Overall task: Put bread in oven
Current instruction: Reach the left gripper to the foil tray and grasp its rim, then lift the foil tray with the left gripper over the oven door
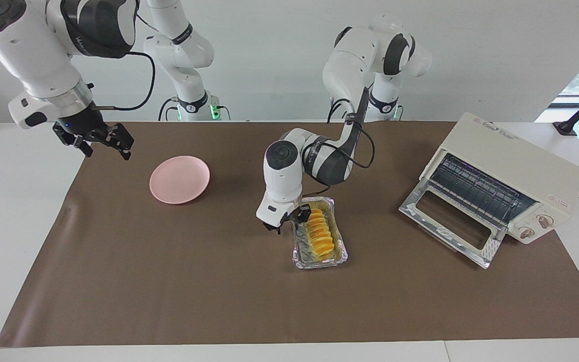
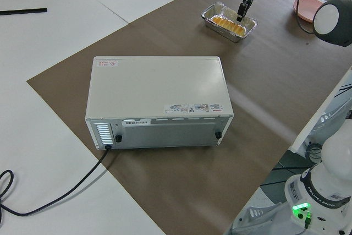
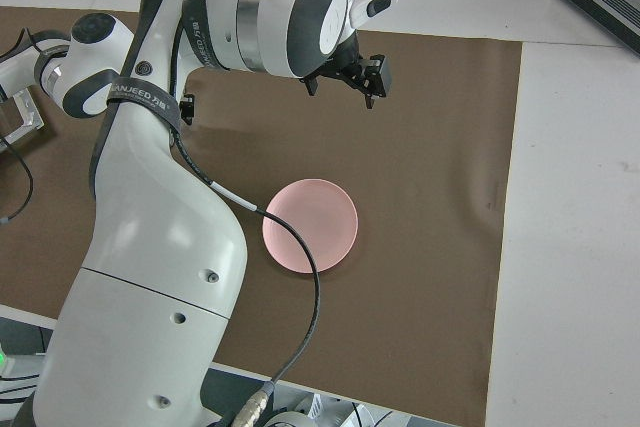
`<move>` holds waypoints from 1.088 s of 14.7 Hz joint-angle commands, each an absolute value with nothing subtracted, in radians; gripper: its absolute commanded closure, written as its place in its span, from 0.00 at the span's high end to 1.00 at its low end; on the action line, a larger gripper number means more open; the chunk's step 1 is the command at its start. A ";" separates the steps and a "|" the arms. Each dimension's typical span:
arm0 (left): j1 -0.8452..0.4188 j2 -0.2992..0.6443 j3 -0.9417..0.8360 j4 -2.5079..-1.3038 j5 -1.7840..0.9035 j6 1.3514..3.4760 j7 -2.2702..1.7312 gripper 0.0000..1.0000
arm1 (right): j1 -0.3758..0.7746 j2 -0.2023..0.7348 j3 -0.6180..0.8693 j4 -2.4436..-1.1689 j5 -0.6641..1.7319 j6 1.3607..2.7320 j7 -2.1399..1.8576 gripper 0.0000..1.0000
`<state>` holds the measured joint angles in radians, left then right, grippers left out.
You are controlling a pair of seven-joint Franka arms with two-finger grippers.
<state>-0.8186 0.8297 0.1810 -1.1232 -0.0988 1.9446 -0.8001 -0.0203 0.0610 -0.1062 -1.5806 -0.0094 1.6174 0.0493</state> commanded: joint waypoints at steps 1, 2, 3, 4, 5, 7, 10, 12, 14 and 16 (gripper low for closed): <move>-0.830 0.804 0.195 -1.172 -0.118 1.968 -0.805 0.12 | -0.031 0.046 -0.107 -1.598 0.005 1.634 0.031 1.00; -0.830 0.802 0.195 -1.172 -0.120 1.967 -0.805 0.00 | -0.050 0.046 -0.091 -1.600 0.005 1.635 0.029 1.00; -0.825 0.802 0.195 -1.169 -0.126 1.962 -0.807 0.00 | -0.093 0.046 -0.040 -1.600 0.005 1.641 0.029 1.00; -0.824 0.802 0.201 -1.167 -0.138 1.956 -0.807 0.00 | -0.116 0.046 -0.013 -1.601 0.005 1.644 0.029 1.00; -0.822 0.802 0.206 -1.166 -0.138 1.953 -0.807 0.00 | -0.118 0.046 -0.009 -1.600 0.005 1.643 0.028 1.00; -0.815 0.801 0.209 -1.158 -0.140 1.930 -0.808 0.00 | -0.118 0.045 -0.009 -1.603 0.005 1.631 0.026 1.00; -0.812 0.746 0.251 -1.149 -0.147 1.847 -0.813 0.00 | -0.106 0.044 -0.002 -1.601 0.003 1.621 0.028 1.00; -0.807 0.713 0.300 -1.147 -0.188 1.807 -0.862 0.00 | -0.091 0.043 -0.002 -1.601 0.003 1.620 0.029 1.00; -0.807 0.686 0.377 -1.147 -0.210 1.754 -0.920 0.00 | -0.086 0.041 -0.002 -1.603 0.003 1.609 0.029 1.00; -0.796 0.640 0.426 -1.150 -0.209 1.695 -0.919 0.00 | -0.086 0.040 0.000 -1.603 0.003 1.606 0.028 1.00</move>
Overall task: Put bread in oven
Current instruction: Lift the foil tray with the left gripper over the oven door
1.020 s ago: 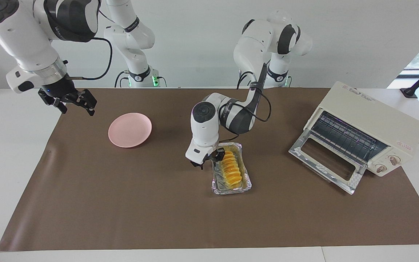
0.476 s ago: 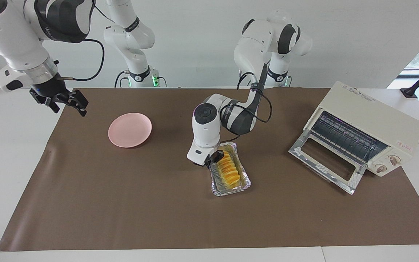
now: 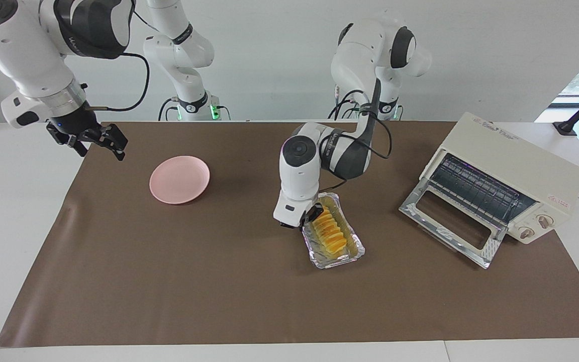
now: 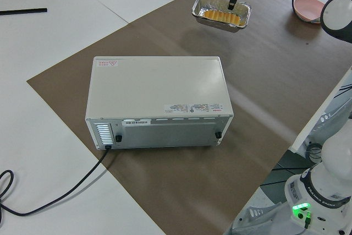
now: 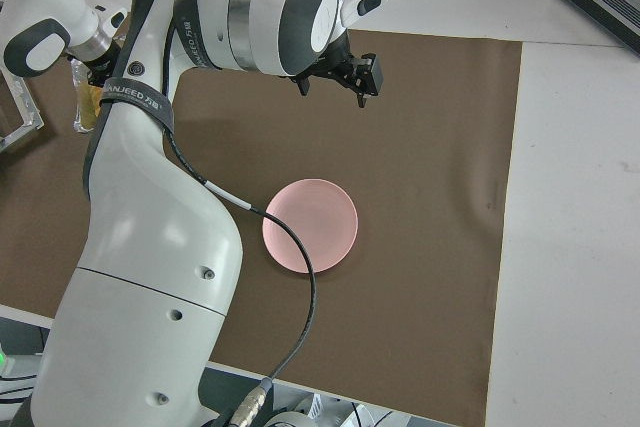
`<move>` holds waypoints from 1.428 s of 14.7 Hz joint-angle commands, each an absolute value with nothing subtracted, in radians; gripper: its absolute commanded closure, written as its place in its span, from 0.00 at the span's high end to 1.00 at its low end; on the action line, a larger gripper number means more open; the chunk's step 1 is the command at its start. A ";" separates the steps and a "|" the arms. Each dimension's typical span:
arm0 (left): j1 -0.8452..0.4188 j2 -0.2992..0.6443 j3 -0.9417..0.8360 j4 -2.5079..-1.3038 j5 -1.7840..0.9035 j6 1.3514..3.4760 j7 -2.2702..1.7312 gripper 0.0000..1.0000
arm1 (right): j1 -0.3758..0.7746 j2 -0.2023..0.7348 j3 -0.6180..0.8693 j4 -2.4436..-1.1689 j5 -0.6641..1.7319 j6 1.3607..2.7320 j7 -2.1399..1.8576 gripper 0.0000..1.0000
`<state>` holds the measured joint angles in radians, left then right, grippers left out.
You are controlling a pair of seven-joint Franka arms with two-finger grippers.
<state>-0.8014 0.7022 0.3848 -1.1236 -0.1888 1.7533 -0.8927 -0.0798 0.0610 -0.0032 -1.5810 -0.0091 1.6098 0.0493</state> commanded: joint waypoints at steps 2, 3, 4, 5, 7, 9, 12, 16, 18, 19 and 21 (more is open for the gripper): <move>-0.735 0.582 0.449 -1.166 -0.209 1.648 -0.919 0.00 | -0.086 0.040 0.000 -1.606 0.003 1.606 0.026 1.00; -0.706 0.571 0.449 -1.166 -0.206 1.617 -0.920 0.00 | -0.086 0.038 0.000 -1.608 0.003 1.605 0.026 1.00; -0.683 0.568 0.451 -1.179 -0.203 1.600 -0.919 0.00 | -0.086 0.038 0.000 -1.609 0.003 1.600 0.026 1.00; -0.666 0.549 0.451 -1.215 -0.201 1.604 -0.919 0.00 | -0.086 0.038 0.000 -1.609 0.003 1.600 0.026 1.00; -0.609 0.531 0.453 -1.262 -0.199 1.609 -0.914 0.00 | -0.086 0.038 0.000 -1.609 0.003 1.600 0.026 1.00; -0.562 0.523 0.453 -1.290 -0.199 1.621 -0.908 0.00 | -0.086 0.038 0.000 -1.608 0.003 1.600 0.026 1.00; -0.543 0.503 0.485 -1.357 -0.198 1.683 -0.917 0.00 | 0.010 0.037 -0.059 -1.608 0.002 1.598 0.028 1.00; -0.542 0.494 0.538 -1.400 -0.177 1.709 -0.910 0.00 | 0.096 0.040 -0.157 -1.605 0.002 1.603 0.026 1.00; -0.538 0.479 0.540 -1.445 -0.160 1.745 -0.905 0.00 | 0.100 0.040 -0.170 -1.605 0.002 1.606 0.025 1.00; -0.534 0.466 0.540 -1.481 -0.158 1.768 -0.905 0.00 | 0.094 0.040 -0.169 -1.605 0.002 1.606 0.026 1.00; -0.534 0.439 0.540 -1.538 -0.126 1.798 -0.876 0.00 | 0.089 0.038 -0.166 -1.605 0.002 1.601 0.025 1.00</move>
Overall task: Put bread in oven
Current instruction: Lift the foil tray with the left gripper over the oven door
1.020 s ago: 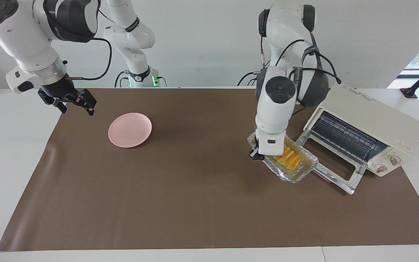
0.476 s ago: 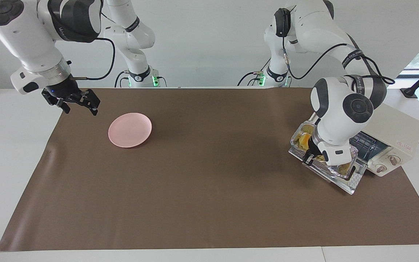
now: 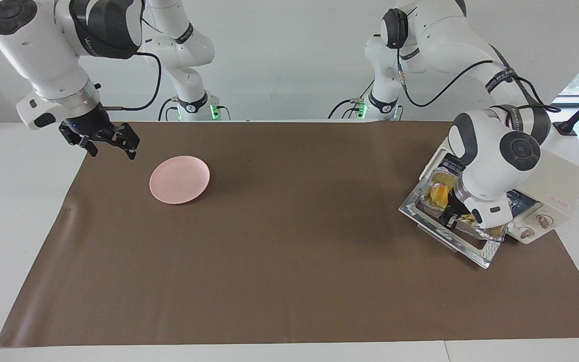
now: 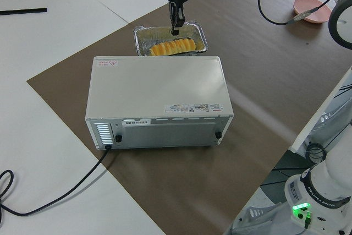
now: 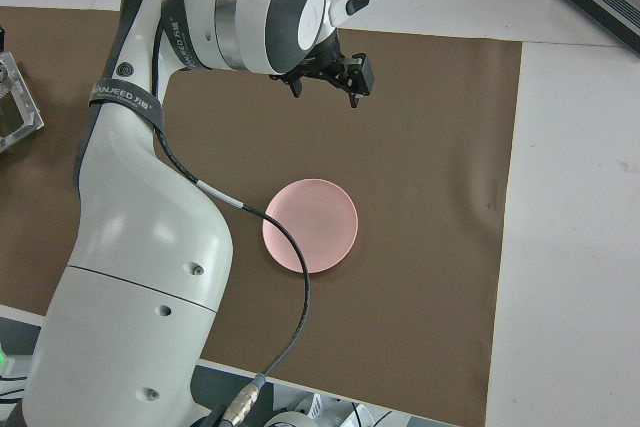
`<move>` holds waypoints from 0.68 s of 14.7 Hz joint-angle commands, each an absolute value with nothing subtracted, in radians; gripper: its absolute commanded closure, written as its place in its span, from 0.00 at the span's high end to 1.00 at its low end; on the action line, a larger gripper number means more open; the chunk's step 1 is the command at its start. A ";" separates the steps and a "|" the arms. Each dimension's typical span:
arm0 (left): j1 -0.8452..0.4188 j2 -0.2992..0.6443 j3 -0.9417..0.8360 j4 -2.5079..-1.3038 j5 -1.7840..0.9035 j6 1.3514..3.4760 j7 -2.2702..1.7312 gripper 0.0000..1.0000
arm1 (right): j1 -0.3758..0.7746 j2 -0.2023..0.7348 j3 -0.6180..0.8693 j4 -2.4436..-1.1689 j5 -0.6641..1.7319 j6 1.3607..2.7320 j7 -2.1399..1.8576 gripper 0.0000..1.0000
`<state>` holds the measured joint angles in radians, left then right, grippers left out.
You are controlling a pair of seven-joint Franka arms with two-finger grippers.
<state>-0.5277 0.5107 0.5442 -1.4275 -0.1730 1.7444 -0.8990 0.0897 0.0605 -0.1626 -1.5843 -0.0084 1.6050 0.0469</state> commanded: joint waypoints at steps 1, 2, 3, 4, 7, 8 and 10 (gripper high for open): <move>-0.534 0.428 0.540 -1.558 -0.101 1.799 -0.858 0.00 | 0.083 0.038 -0.164 -1.605 0.002 1.601 0.025 1.00; -0.531 0.423 0.540 -1.572 -0.095 1.799 -0.836 0.00 | 0.080 0.038 -0.157 -1.605 0.002 1.601 0.026 1.00; -0.516 0.422 0.540 -1.574 -0.095 1.798 -0.827 0.00 | 0.075 0.038 -0.155 -1.605 0.003 1.601 0.025 1.00; -0.508 0.414 0.540 -1.586 -0.095 1.799 -0.822 0.00 | 0.071 0.038 -0.150 -1.605 0.002 1.603 0.025 1.00; -0.493 0.402 0.540 -1.612 -0.094 1.812 -0.801 0.00 | -0.015 0.035 -0.057 -1.606 0.002 1.605 0.028 1.00; -0.489 0.402 0.540 -1.614 -0.094 1.812 -0.801 0.00 | -0.041 0.037 -0.026 -1.606 0.002 1.606 0.028 1.00; -0.486 0.399 0.540 -1.618 -0.094 1.803 -0.798 0.00 | -0.041 0.035 -0.025 -1.606 0.002 1.606 0.029 1.00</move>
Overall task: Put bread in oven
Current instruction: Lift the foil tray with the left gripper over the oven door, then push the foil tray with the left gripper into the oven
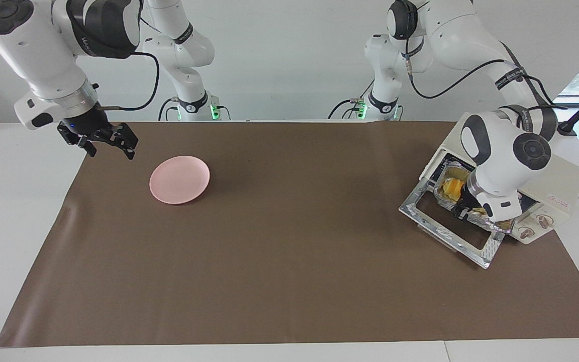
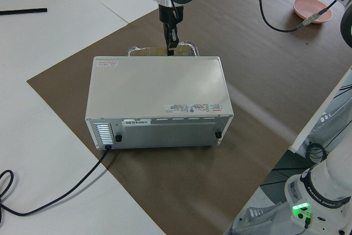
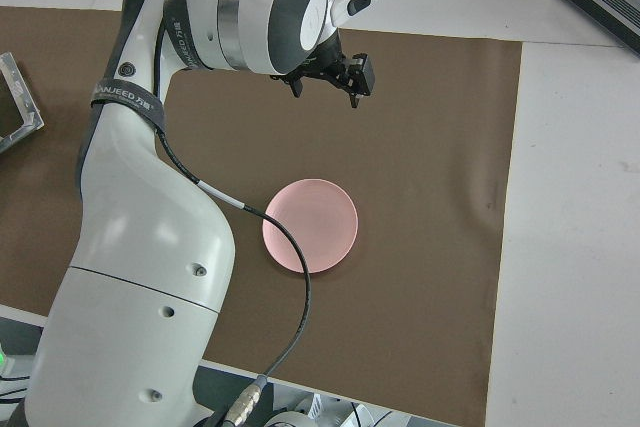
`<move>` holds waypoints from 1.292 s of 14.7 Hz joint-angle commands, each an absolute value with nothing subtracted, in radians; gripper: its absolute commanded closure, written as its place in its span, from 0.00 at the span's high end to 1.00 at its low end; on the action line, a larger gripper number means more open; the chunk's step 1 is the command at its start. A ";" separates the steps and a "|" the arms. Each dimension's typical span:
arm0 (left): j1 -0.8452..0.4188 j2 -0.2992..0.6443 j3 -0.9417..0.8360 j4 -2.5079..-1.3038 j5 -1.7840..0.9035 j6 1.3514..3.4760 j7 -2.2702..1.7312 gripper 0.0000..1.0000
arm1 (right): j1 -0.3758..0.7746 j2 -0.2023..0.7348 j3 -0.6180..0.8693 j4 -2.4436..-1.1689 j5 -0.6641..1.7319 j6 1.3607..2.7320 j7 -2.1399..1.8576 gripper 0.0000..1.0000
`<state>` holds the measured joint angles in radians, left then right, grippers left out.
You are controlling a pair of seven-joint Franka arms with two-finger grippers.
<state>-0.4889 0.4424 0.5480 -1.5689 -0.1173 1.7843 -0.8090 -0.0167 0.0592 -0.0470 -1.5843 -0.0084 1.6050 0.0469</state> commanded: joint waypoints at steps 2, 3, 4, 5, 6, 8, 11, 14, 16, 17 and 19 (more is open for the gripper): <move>-0.485 0.391 0.540 -1.627 -0.094 1.793 -0.795 0.00 | -0.040 0.035 -0.025 -1.606 0.002 1.606 0.031 1.00; -0.485 0.387 0.540 -1.631 -0.094 1.790 -0.787 0.00 | -0.040 0.035 -0.025 -1.606 0.002 1.606 0.031 1.00; -0.485 0.385 0.541 -1.632 -0.094 1.778 -0.767 0.00 | -0.038 0.035 -0.025 -1.606 0.002 1.606 0.031 1.00; -0.485 0.382 0.551 -1.632 -0.094 1.761 -0.758 0.00 | -0.038 0.035 -0.025 -1.608 0.002 1.606 0.031 1.00; -0.485 0.379 0.557 -1.632 -0.094 1.749 -0.755 0.00 | -0.038 0.035 -0.025 -1.608 0.002 1.605 0.031 1.00; -0.485 0.374 0.560 -1.632 -0.094 1.732 -0.753 0.00 | -0.043 0.035 -0.025 -1.608 0.002 1.600 0.034 1.00; -0.485 0.373 0.561 -1.635 -0.094 1.724 -0.753 0.00 | -0.043 0.035 -0.025 -1.608 0.002 1.600 0.031 1.00; -0.486 0.341 0.560 -1.680 -0.052 1.723 -0.752 0.00 | -0.041 0.037 -0.025 -1.608 0.002 1.600 0.031 1.00; -0.488 0.322 0.560 -1.704 -0.034 1.727 -0.750 0.00 | -0.041 0.035 -0.025 -1.608 0.002 1.600 0.031 1.00; -0.488 0.322 0.560 -1.707 -0.034 1.730 -0.750 0.00 | -0.041 0.035 -0.025 -1.608 0.002 1.600 0.031 1.00; -0.488 0.319 0.560 -1.716 -0.034 1.741 -0.746 0.00 | -0.041 0.035 -0.025 -1.608 0.002 1.600 0.031 1.00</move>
<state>-0.4822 0.3622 0.5626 -1.6678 -0.0584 1.7283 -0.7581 -0.0228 0.0587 -0.0382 -1.5844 -0.0084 1.6049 0.0469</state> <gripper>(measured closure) 0.982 0.000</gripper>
